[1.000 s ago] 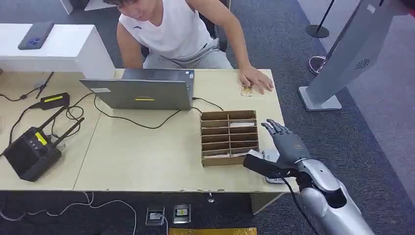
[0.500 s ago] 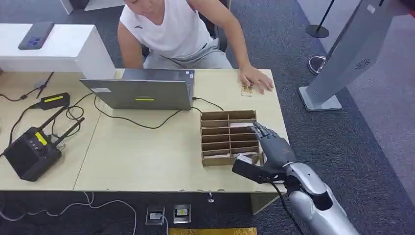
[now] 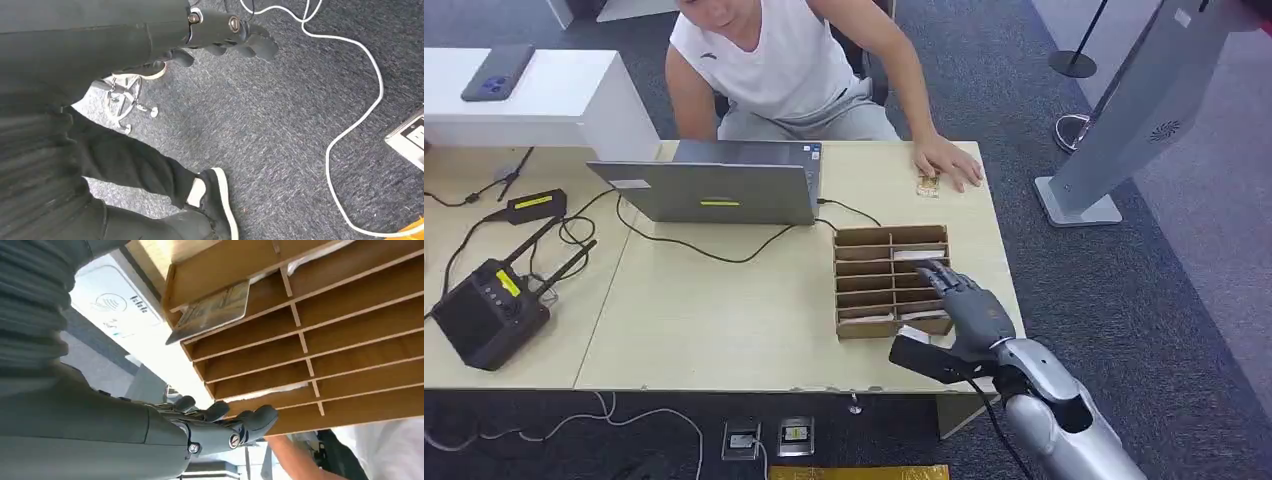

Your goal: Pass the card to the sensor for recognition and then transmit it.

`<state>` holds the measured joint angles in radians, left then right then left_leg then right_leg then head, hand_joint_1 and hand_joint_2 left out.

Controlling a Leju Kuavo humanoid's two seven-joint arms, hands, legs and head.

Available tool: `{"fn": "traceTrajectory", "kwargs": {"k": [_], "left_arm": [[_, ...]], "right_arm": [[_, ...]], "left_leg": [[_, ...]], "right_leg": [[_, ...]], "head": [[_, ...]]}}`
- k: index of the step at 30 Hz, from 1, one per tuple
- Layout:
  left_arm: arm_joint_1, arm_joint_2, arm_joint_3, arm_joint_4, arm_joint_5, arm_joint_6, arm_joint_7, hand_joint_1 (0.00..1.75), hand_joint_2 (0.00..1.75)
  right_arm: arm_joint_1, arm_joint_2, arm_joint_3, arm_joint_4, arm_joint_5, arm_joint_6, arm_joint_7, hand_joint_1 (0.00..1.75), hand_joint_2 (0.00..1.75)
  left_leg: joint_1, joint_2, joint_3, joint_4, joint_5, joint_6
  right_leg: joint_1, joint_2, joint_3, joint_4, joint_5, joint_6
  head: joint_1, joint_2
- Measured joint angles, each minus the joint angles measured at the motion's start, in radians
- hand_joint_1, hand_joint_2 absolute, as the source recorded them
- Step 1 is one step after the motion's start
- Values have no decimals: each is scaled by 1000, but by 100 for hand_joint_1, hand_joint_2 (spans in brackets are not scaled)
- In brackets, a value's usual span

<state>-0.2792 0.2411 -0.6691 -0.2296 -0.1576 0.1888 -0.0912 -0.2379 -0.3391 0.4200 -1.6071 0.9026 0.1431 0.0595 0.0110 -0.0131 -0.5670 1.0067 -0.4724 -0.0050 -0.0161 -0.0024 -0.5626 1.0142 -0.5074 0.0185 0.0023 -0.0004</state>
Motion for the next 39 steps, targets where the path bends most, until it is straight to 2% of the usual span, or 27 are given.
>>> {"fn": "traceTrajectory", "kwargs": {"k": [8,9,10,11,12,14,15,23,26,28,31,35,36,39], "left_arm": [[0,0,8,0,0,0,0,0,175],[0,0,8,0,0,0,0,0,175],[0,0,8,0,0,0,0,0,175],[0,0,8,0,-1,0,0,0,175],[0,0,9,0,-3,0,0,0,175],[0,0,15,0,-6,1,0,0,175],[0,0,18,0,-6,0,0,0,175],[0,0,27,0,-6,1,0,0,175],[0,0,31,0,-6,2,0,0,175],[1,0,32,0,-8,3,0,0,175],[1,0,32,0,-11,5,0,0,175],[3,0,40,0,-17,16,0,0,175],[4,0,43,0,-18,18,0,0,175],[5,-2,49,0,-26,19,0,0,175]], "right_arm": [[-1,0,17,22,-3,2,7,0,175],[-1,0,19,26,-3,3,10,96,175],[-1,0,20,29,-3,3,13,124,175],[-1,0,21,32,-3,3,14,145,175],[-1,0,22,36,-3,3,16,150,175],[-3,0,25,45,-3,3,20,152,175],[-4,0,27,50,-3,2,21,162,175],[-8,-1,36,73,-6,0,24,157,175],[-17,-1,36,78,-9,-3,25,150,175],[-18,-1,36,81,-10,-8,27,136,175],[-18,-1,36,86,-9,-34,32,152,175],[-18,0,36,96,10,-119,32,162,175],[-19,2,35,99,14,-136,31,173,175],[-23,11,34,107,25,-180,26,175,175]], "left_leg": [[0,0,0,0,0,0],[0,0,0,0,0,0],[0,0,0,0,0,0],[0,0,0,0,0,0],[0,0,0,0,0,0],[0,0,0,0,0,0],[0,0,0,0,0,0],[0,0,0,0,0,0],[0,0,0,0,0,0],[0,0,0,0,0,0],[0,0,0,0,0,0],[0,0,0,0,0,0],[0,0,0,0,0,0],[0,0,0,0,0,0]], "right_leg": [[0,0,0,0,0,0],[0,0,0,0,0,0],[0,0,0,0,0,0],[0,0,0,0,0,0],[0,0,0,0,0,0],[0,0,0,0,0,0],[0,0,0,0,0,0],[0,0,0,0,0,0],[0,0,0,0,0,0],[0,0,0,0,0,0],[0,0,0,0,0,0],[0,0,0,0,0,0],[0,0,0,0,0,0],[0,0,0,0,0,0]], "head": [[0,0],[0,0],[0,0],[0,0],[0,0],[0,0],[0,0],[0,0],[0,0],[0,0],[0,0],[0,0],[0,0],[0,0]]}}
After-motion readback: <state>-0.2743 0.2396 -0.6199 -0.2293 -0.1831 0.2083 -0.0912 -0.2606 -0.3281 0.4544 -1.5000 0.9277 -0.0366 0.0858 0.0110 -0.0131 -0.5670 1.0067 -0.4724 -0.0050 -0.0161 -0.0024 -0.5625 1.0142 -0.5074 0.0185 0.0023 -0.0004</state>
